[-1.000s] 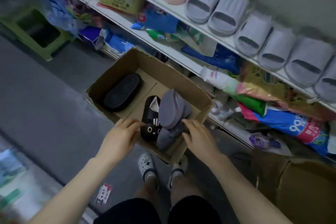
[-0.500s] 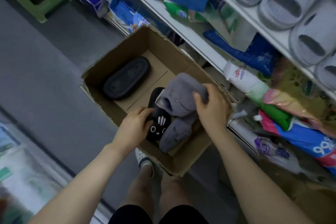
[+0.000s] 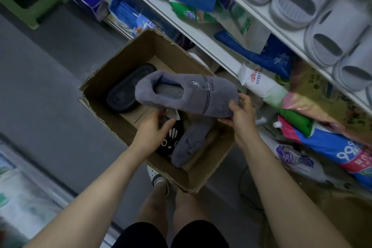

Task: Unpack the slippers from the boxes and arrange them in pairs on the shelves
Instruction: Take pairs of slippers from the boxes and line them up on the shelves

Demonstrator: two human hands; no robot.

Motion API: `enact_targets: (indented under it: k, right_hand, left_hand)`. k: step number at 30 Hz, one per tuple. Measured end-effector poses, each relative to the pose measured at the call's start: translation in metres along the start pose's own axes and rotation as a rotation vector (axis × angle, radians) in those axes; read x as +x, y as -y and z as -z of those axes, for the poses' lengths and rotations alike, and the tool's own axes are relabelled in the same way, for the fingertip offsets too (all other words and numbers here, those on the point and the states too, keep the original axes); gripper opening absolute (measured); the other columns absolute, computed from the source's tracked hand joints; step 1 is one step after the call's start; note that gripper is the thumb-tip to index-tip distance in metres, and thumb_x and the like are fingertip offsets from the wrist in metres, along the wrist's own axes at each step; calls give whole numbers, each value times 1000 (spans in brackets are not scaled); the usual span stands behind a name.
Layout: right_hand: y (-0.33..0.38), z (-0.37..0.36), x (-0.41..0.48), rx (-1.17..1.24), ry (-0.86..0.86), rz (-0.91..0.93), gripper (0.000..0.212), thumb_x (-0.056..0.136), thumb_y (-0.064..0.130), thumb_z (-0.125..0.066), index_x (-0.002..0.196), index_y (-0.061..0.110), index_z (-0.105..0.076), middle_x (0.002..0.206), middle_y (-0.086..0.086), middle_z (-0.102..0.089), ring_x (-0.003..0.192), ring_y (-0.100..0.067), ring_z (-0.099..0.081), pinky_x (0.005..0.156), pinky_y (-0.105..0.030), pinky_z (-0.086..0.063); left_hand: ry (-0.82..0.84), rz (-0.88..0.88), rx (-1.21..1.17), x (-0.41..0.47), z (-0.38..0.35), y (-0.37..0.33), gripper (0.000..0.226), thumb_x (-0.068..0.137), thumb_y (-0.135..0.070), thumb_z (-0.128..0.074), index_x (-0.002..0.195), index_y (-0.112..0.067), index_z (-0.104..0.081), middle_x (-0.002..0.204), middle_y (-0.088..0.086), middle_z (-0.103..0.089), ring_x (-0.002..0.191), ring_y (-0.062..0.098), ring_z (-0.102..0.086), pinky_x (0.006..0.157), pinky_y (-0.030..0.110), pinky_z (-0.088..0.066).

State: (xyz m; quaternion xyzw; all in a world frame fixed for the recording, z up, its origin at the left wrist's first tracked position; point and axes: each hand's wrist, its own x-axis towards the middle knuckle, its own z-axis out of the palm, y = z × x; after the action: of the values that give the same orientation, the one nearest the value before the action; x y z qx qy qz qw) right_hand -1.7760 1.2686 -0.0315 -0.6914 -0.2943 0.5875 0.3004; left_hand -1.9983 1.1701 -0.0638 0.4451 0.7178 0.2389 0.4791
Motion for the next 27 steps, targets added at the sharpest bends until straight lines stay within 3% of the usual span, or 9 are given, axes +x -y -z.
enact_targets:
  k: [3, 5, 7, 12, 14, 17, 20, 23, 27]
  right_hand:
    - [-2, -4, -3, -44, 184, -20, 43, 95, 12, -57, 133, 27, -44, 129, -4, -58, 112, -22, -61, 78, -32, -59]
    - [-2, -5, -5, -106, 305, -60, 51, 90, 4, -61, 134, 23, -43, 121, -8, -63, 109, -23, -64, 84, -35, -58]
    - [-3, -4, -4, -129, 340, -98, 51, 86, -4, -63, 128, 17, -45, 118, -12, -63, 108, -25, -63, 88, -40, -58]
    - [-8, 11, 0, -81, 232, -92, 42, 80, -11, -62, 110, 17, -50, 108, -9, -66, 96, -25, -68, 77, -37, -60]
    - [-15, 21, 2, -67, 168, -85, 45, 83, -9, -61, 115, 19, -48, 113, -7, -65, 100, -24, -67, 76, -33, -60]
    - [-30, 42, 2, -64, 112, -71, 58, 85, -9, -60, 131, 22, -43, 122, -3, -61, 105, -20, -65, 74, -29, -60]
    - [-46, 60, 1, -38, 107, -46, 70, 84, -14, -59, 140, 25, -41, 125, -2, -61, 106, -20, -65, 71, -29, -60]
    - [-54, 70, 2, 20, 82, -38, 70, 83, -15, -60, 138, 26, -43, 126, -6, -60, 106, -22, -64, 65, -26, -57]
    - [-50, 69, -2, 42, 81, -17, 63, 84, -13, -59, 133, 24, -45, 125, -10, -62, 104, -24, -65, 66, -27, -56]
  left_hand:
    - [-1, 164, -449, 3, 1, -12, 41, 90, -44, -57, 126, -31, -42, 122, -5, -59, 106, 10, -60, 87, 32, -52]
    - [-47, 245, -730, 11, 3, -15, 49, 92, -34, -58, 135, -21, -40, 125, 2, -60, 107, 16, -64, 86, 31, -53]
    - [-66, 236, -790, 19, 5, -15, 53, 94, -24, -58, 141, -16, -36, 122, 3, -64, 106, 17, -66, 86, 31, -55]
    - [96, 59, -334, 37, -27, -14, 47, 91, -13, -62, 135, -15, -47, 119, 0, -63, 104, 13, -62, 95, 35, -52]
    - [185, 6, 38, 42, -56, 2, 65, 87, -20, -68, 144, -16, -37, 127, 4, -59, 110, 17, -59, 94, 29, -48]
    - [352, -94, 581, 39, -103, 38, 93, 79, -38, -73, 151, -14, -20, 132, 13, -53, 116, 29, -53, 97, 36, -44]
    - [391, -116, 887, 30, -138, 59, 94, 86, -27, -66, 152, -9, -2, 140, 19, -39, 129, 37, -38, 113, 40, -25]
    - [293, -104, 959, 31, -150, 59, 89, 87, -19, -61, 151, -5, -1, 135, 21, -43, 125, 36, -42, 113, 40, -27]
    - [200, -29, 615, 33, -128, 41, 61, 84, -28, -62, 137, -11, -37, 116, 16, -60, 104, 32, -57, 84, 38, -46]
